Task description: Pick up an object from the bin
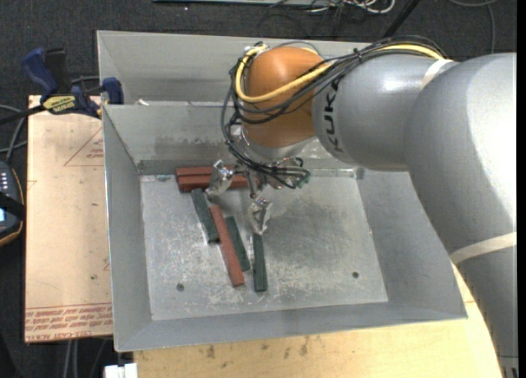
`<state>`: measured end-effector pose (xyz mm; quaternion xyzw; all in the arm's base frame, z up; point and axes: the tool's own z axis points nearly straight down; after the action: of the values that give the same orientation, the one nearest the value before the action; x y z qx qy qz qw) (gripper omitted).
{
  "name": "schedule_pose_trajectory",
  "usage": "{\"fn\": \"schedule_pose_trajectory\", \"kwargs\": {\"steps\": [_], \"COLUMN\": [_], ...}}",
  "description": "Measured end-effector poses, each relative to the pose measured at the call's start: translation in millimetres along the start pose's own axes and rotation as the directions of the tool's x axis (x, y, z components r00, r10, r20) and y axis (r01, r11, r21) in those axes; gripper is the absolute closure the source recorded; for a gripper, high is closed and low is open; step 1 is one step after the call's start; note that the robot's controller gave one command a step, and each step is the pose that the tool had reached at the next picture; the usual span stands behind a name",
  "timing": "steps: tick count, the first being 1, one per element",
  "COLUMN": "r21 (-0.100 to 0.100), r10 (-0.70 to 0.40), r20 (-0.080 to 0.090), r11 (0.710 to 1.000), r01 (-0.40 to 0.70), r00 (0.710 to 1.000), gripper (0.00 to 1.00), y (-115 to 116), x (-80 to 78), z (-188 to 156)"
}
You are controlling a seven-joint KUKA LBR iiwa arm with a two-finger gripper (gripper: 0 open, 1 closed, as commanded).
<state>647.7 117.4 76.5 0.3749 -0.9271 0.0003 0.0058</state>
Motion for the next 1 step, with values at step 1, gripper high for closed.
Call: {"fn": "schedule_pose_trajectory", "kwargs": {"steps": [1], "r21": [-0.001], "r10": [0.001], "r20": [0.001], "r11": [1.000], "r01": [-0.001], "r00": [1.000], "gripper": [0.00], "y": [0.0], "x": [-0.1], "z": [0.0]}}
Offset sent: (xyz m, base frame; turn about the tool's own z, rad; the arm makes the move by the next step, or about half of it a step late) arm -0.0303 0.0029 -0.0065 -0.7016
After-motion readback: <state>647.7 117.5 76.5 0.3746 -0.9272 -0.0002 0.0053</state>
